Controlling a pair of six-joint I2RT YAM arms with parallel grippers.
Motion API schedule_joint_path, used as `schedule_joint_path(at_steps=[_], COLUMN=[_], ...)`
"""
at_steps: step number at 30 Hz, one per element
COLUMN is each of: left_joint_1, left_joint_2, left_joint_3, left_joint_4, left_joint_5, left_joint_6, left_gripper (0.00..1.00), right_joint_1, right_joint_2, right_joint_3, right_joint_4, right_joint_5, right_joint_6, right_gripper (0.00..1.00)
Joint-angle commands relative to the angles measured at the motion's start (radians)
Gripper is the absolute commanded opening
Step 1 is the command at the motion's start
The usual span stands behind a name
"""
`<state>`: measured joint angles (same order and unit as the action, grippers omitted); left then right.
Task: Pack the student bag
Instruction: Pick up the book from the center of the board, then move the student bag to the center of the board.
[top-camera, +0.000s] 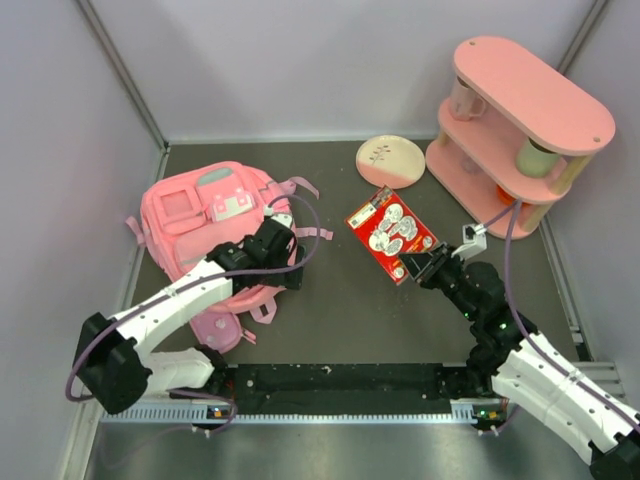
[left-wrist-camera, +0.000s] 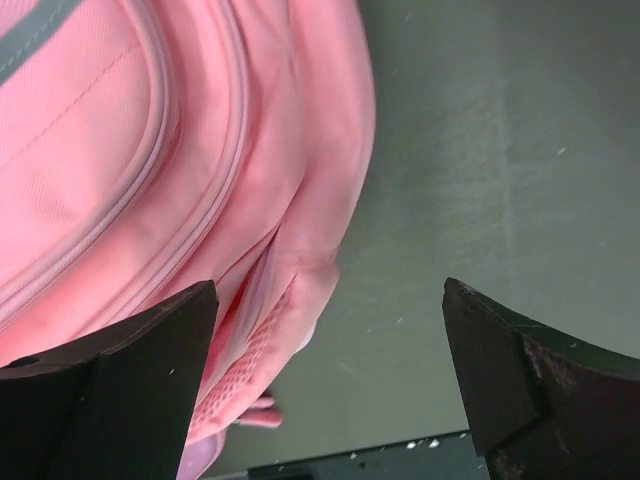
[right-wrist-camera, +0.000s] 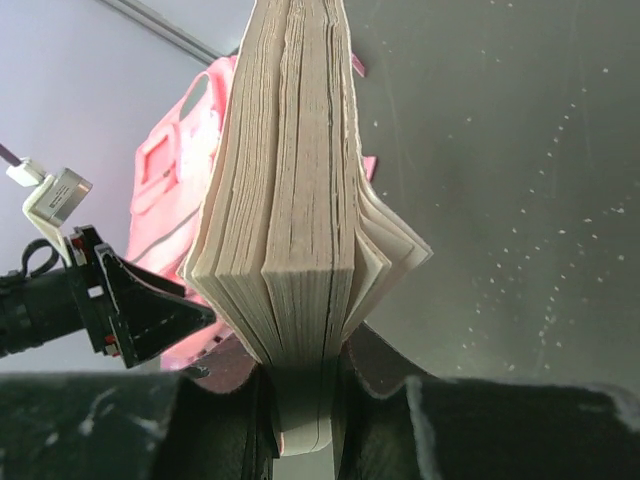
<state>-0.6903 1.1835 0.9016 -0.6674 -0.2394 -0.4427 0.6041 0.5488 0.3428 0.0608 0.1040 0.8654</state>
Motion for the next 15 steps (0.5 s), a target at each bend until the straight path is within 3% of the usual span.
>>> schedule_joint_path(at_steps=[1, 9, 11, 12, 13, 15], left_joint_1=[-0.003, -0.005, -0.005, -0.005, -0.006, -0.014], left_joint_2=[-0.001, 0.160, 0.207, 0.224, 0.237, 0.263], left_joint_3=[0.017, 0.033, 0.026, 0.023, 0.026, 0.037], left_joint_4=[-0.121, -0.118, -0.072, -0.060, -0.049, -0.009], left_joint_5=[-0.023, -0.101, -0.100, -0.087, -0.083, -0.078], left_joint_6=[0.041, 0.001, 0.009, 0.013, 0.010, 0.009], left_gripper=[0.99, 0.99, 0.95, 0.87, 0.61, 0.36], right_joint_1=[-0.021, -0.036, -0.041, -0.041, -0.043, -0.047], right_joint_2=[-0.041, -0.043, -0.047, -0.050, -0.056, -0.078], right_joint_3=[0.073, 0.082, 0.084, 0.084, 0.084, 0.088], right_joint_4=[-0.024, -0.050, -0.058, -0.058, -0.084, -0.101], right_joint_5=[-0.009, -0.035, -0.035, -0.032, -0.027, -0.018], right_joint_6=[-0.045, -0.045, -0.046, -0.048, -0.046, -0.055], right_gripper=[0.00, 0.00, 0.00, 0.00, 0.00, 0.00])
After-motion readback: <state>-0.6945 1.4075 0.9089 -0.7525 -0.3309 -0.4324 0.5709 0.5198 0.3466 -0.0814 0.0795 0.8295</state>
